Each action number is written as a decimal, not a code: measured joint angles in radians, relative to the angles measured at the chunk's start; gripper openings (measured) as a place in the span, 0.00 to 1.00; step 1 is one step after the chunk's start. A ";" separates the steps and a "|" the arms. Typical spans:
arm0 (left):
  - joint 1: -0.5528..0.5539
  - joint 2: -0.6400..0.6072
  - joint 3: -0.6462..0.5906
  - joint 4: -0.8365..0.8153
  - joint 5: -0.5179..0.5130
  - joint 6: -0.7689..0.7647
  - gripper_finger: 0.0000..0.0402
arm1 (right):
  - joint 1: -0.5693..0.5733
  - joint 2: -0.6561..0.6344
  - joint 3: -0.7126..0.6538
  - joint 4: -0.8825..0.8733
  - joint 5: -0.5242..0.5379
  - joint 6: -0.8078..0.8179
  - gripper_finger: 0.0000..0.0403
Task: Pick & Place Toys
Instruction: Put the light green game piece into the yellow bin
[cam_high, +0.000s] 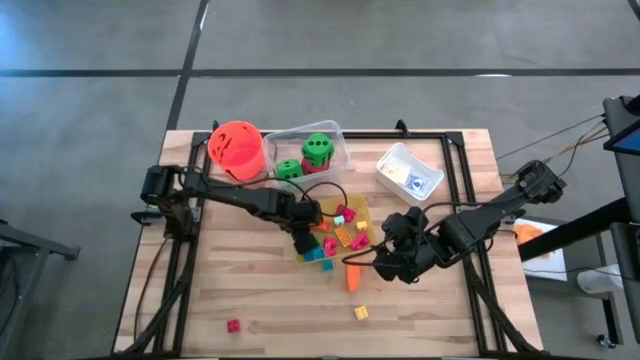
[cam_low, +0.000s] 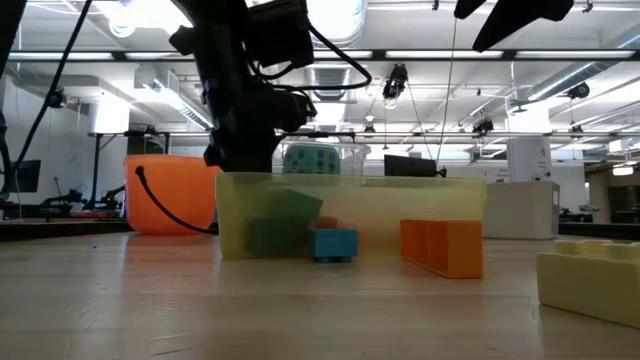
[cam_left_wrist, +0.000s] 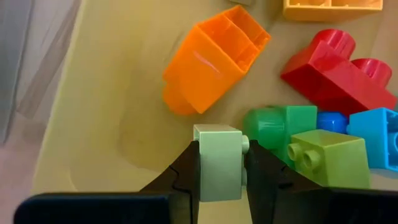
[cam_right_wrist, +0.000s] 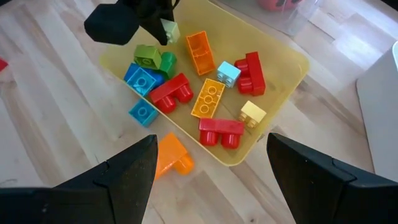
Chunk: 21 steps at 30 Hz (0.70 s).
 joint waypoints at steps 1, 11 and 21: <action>0.000 0.000 0.000 0.002 -0.002 0.000 0.19 | 0.000 0.000 -0.003 0.000 0.000 0.000 0.74; 0.003 0.000 0.000 -0.001 -0.004 -0.001 0.19 | 0.000 0.000 -0.006 0.003 0.000 0.000 0.74; 0.003 0.000 -0.001 -0.001 -0.003 -0.001 0.19 | 0.000 0.000 -0.006 0.004 -0.001 0.004 0.74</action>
